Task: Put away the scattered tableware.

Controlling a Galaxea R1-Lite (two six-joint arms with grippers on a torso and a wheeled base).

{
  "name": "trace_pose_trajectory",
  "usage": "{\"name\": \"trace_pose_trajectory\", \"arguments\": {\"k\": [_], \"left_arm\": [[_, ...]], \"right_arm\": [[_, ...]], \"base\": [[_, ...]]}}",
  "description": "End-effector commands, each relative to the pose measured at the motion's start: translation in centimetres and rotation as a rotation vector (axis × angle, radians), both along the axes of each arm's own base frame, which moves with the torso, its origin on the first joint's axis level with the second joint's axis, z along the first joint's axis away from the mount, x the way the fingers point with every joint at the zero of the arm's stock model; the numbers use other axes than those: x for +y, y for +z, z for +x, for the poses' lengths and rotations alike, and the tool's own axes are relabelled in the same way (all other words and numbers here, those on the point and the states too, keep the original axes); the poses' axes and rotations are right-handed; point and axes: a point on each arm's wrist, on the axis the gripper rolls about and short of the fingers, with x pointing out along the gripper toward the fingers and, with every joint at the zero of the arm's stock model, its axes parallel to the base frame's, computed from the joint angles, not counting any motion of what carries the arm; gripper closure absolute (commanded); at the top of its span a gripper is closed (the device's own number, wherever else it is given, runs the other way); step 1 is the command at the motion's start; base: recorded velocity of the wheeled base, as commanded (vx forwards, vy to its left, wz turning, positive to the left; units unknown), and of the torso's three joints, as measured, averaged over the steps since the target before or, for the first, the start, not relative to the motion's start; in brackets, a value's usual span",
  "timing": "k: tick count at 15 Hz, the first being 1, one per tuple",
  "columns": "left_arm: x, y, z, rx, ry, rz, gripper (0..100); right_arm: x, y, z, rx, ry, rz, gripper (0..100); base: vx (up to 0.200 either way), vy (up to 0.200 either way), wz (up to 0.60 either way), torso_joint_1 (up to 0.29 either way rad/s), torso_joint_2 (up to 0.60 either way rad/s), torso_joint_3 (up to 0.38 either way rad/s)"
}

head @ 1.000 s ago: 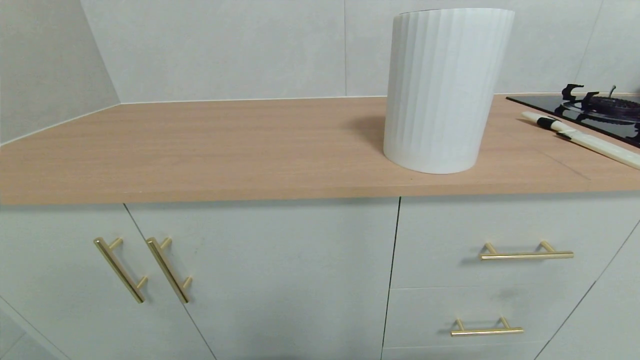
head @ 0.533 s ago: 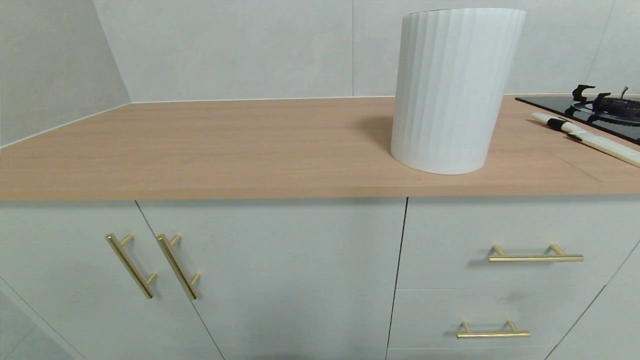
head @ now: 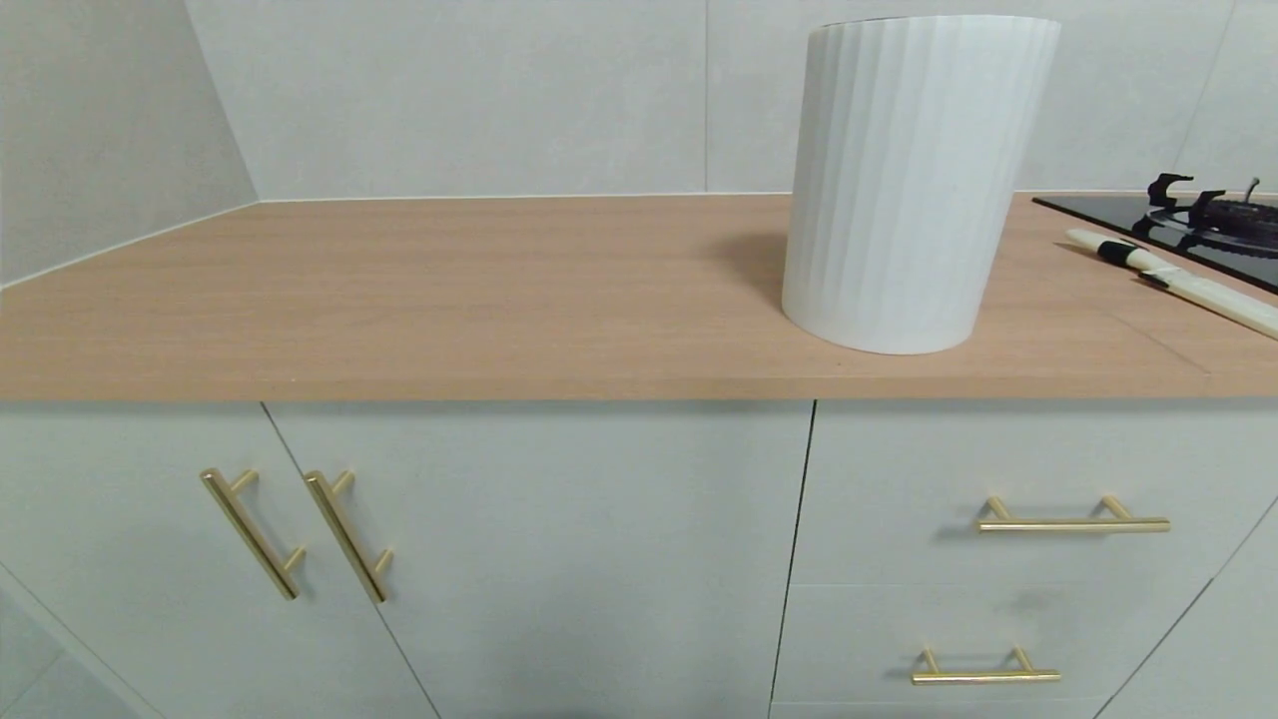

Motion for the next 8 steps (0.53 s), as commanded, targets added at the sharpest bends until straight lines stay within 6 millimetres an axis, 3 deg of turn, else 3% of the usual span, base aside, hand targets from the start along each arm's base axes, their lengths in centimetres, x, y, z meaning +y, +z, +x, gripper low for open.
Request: {"name": "trace_pose_trajectory", "arguments": {"k": [1, 5, 8], "left_arm": [[-0.01, 0.01, 0.01, 0.001, 0.002, 0.000, 0], [0.00, 0.01, 0.01, 0.001, 0.000, -0.001, 0], [0.00, 0.01, 0.01, 0.001, 0.000, -0.001, 0]], "right_arm": [[0.00, 0.01, 0.01, 0.001, 0.002, 0.000, 0], [0.00, 0.01, 0.01, 0.001, 0.002, 0.000, 0], [0.00, 0.01, 0.01, 0.001, 0.002, 0.000, 0]], "base": [[0.000, -0.200, 0.00, 0.002, 0.01, 0.002], [0.000, -0.200, 0.00, 0.000, 0.00, 0.002], [0.000, 0.000, 0.00, 0.000, 0.00, 0.000]]}}
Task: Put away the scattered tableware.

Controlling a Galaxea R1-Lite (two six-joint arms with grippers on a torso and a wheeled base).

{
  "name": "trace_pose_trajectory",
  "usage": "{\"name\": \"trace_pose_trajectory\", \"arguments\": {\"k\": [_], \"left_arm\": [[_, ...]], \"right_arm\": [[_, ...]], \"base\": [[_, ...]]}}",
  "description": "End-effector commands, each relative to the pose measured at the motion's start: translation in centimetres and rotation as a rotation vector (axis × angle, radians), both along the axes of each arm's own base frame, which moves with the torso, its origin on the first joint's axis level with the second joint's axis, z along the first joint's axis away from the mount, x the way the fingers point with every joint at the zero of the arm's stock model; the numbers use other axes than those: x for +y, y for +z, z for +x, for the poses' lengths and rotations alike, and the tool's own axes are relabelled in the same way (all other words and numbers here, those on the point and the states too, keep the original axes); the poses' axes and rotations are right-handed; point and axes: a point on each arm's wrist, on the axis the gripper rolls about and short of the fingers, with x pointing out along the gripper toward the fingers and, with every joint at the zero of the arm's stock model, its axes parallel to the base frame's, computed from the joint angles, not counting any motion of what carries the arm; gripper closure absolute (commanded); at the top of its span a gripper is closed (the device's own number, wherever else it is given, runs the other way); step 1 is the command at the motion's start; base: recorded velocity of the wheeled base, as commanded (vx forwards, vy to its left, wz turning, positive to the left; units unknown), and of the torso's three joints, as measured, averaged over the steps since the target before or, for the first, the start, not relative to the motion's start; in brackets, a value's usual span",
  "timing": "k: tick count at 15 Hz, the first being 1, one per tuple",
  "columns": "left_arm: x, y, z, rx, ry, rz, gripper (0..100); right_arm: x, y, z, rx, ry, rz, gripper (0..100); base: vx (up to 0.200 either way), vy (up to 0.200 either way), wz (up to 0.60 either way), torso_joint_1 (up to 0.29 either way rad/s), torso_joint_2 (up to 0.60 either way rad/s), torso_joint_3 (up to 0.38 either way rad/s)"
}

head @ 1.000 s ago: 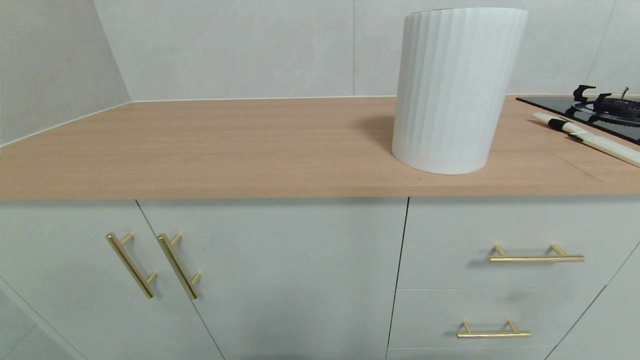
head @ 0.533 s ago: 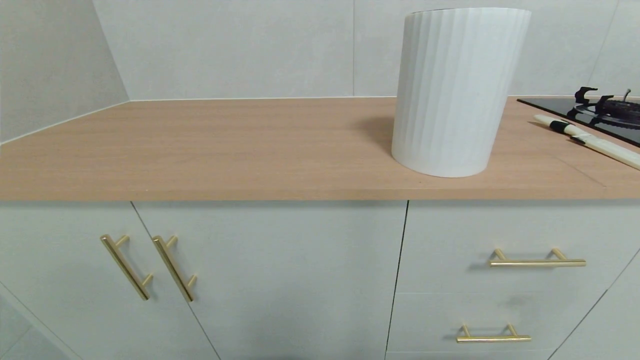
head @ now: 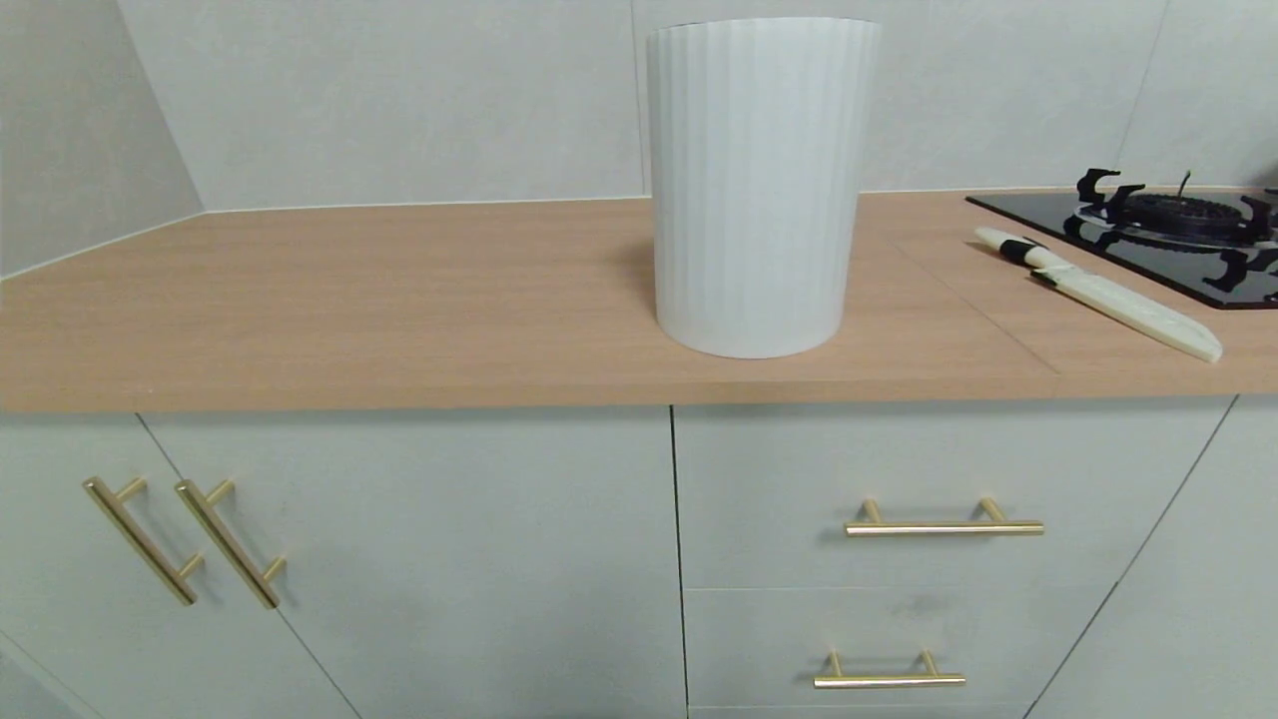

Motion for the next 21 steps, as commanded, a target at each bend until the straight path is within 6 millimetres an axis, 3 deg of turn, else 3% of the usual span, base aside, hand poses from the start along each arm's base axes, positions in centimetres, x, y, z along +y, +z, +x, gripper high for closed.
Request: {"name": "trace_pose_trajectory", "arguments": {"k": [1, 15, 21], "left_arm": [[0.00, 0.00, 0.01, 0.002, 0.000, 0.000, 0], [0.00, 0.00, 0.01, 0.002, 0.000, 0.000, 0], [0.00, 0.00, 0.01, 0.002, 0.000, 0.000, 0]], "right_arm": [[0.00, 0.01, 0.01, 0.001, 0.000, -0.001, 0], [0.00, 0.01, 0.01, 0.001, 0.000, -0.001, 0], [0.00, 0.01, 0.01, 0.001, 0.000, -0.001, 0]], "base": [[0.000, 0.000, 0.00, 0.000, 0.00, 0.000], [0.000, 0.000, 0.00, 0.002, -0.01, -0.005], [0.000, 0.000, 0.00, 0.093, -0.35, -0.295]]}}
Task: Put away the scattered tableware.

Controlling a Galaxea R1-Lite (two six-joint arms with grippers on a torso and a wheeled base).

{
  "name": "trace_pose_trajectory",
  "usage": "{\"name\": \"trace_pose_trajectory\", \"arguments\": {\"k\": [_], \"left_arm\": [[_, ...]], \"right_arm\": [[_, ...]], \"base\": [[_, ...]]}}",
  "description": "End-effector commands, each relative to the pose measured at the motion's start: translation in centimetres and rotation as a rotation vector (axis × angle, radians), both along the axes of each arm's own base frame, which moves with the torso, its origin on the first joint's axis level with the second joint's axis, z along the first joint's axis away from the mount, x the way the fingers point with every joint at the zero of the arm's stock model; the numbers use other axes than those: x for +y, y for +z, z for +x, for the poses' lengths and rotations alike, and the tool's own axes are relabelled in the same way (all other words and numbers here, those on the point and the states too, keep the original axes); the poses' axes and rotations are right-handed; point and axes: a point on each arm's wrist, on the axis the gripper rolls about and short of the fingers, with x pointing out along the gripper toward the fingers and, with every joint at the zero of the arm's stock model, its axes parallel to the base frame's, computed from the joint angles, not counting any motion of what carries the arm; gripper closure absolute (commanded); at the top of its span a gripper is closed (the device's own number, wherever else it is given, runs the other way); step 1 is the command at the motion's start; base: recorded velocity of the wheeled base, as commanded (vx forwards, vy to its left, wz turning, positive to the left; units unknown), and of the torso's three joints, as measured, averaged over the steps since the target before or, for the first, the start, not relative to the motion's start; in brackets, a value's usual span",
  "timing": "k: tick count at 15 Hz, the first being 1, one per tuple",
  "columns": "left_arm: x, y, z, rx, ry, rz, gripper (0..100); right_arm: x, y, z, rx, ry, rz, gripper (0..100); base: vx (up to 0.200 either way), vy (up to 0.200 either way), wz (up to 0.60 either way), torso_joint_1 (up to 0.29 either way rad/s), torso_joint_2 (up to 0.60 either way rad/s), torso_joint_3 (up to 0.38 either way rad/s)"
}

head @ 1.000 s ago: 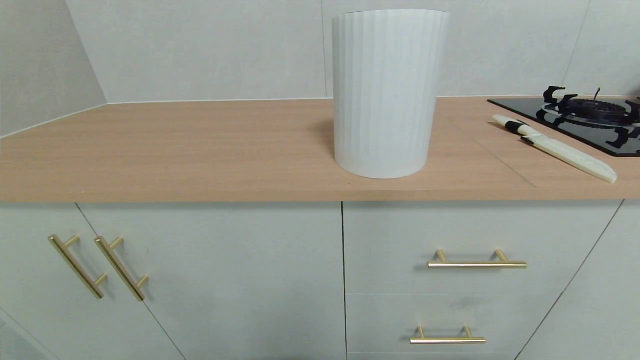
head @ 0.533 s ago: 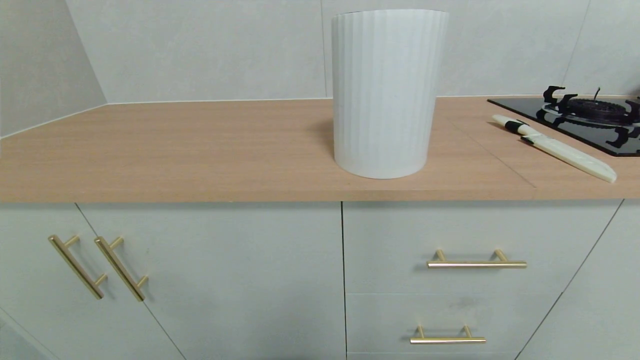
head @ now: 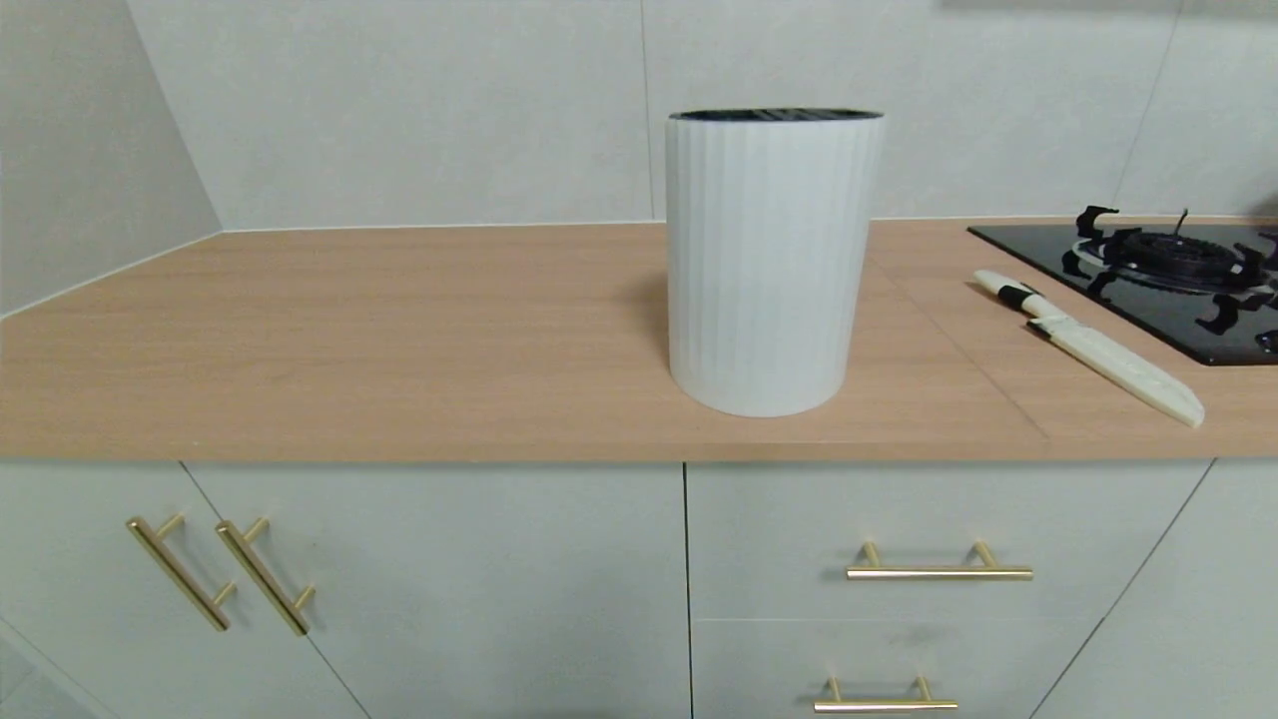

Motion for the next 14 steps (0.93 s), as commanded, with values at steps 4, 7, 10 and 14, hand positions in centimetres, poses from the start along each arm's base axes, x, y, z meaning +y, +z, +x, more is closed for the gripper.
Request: {"name": "trace_pose_trajectory", "arguments": {"k": [4, 7, 10, 14], "left_arm": [[0.00, 0.00, 0.01, 0.001, 0.001, 0.000, 0], [0.00, 0.00, 0.01, 0.001, 0.001, 0.000, 0], [-0.01, 0.00, 0.01, 0.001, 0.002, 0.000, 0], [0.00, 0.00, 0.01, 0.001, 0.001, 0.000, 0]], "right_arm": [[0.00, 0.01, 0.01, 0.001, 0.001, 0.000, 0], [0.00, 0.01, 0.01, 0.001, 0.001, 0.000, 0], [0.00, 0.01, 0.01, 0.001, 0.001, 0.000, 0], [0.00, 0.01, 0.01, 0.001, 0.001, 0.000, 0]], "base": [[0.000, 0.000, 0.00, 0.145, -0.49, -0.304], [0.000, 0.000, 0.00, 0.180, -0.47, -0.295], [0.000, 0.000, 0.00, 0.191, -0.48, -0.287], [0.000, 0.000, 0.00, 0.209, -0.49, -0.282]]}}
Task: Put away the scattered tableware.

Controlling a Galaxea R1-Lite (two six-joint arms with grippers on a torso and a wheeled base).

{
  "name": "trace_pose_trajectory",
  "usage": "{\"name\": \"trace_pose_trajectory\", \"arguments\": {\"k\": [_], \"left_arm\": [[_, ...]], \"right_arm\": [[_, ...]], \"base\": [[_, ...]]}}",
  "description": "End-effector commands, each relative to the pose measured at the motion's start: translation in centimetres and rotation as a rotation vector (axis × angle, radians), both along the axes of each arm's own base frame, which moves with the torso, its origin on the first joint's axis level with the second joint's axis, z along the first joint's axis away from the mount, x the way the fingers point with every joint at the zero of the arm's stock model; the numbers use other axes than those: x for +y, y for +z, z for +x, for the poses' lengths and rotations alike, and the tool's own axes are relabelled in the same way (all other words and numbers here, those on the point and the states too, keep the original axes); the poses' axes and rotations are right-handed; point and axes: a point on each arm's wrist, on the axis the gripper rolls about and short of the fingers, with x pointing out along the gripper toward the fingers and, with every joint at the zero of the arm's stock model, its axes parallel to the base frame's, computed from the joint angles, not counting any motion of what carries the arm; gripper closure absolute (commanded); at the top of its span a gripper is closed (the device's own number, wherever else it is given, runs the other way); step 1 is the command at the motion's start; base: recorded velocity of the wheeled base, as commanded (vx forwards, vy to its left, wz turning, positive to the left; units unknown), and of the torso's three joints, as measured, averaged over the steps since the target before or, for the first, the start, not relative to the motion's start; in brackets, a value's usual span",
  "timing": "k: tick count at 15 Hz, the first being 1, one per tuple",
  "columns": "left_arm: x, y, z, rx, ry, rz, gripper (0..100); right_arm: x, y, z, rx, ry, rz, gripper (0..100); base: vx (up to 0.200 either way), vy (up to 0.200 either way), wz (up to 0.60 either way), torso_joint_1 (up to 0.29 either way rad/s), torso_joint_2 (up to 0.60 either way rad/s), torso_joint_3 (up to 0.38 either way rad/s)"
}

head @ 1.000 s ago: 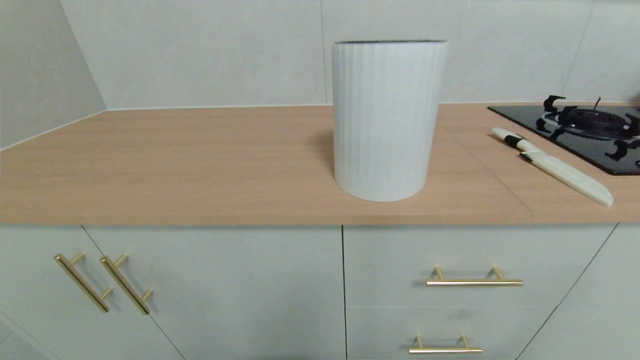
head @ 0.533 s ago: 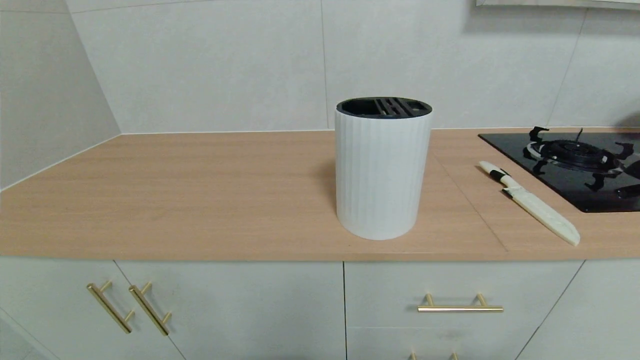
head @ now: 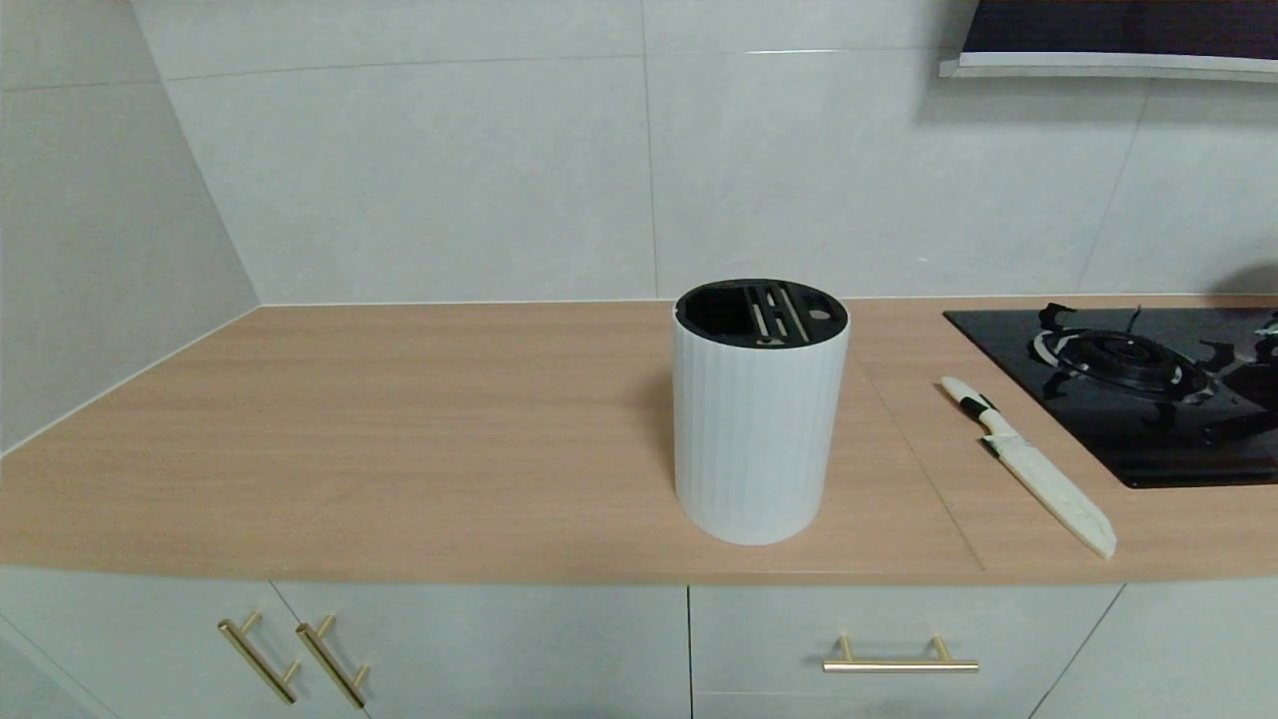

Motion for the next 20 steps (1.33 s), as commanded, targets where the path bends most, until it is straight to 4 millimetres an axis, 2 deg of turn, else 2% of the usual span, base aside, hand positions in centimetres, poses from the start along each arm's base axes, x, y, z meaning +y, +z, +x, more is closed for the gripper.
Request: {"name": "trace_pose_trajectory", "arguments": {"k": [1, 14, 20], "left_arm": [[0.00, 0.01, 0.01, 0.001, 0.002, 0.000, 0], [0.00, 0.01, 0.01, 0.001, 0.001, 0.000, 0], [0.00, 0.01, 0.01, 0.001, 0.001, 0.000, 0]], "right_arm": [[0.00, 0.00, 0.00, 0.000, 0.000, 0.000, 0], [0.00, 0.01, 0.01, 0.001, 0.000, 0.000, 0], [0.00, 0.02, 0.01, 0.000, 0.000, 0.000, 0]], "base": [[0.000, 0.000, 0.00, 0.217, -0.50, -0.281], [0.000, 0.000, 0.00, 0.254, -0.56, -0.301], [0.000, 0.000, 0.00, 0.156, -0.32, -0.167]]}}
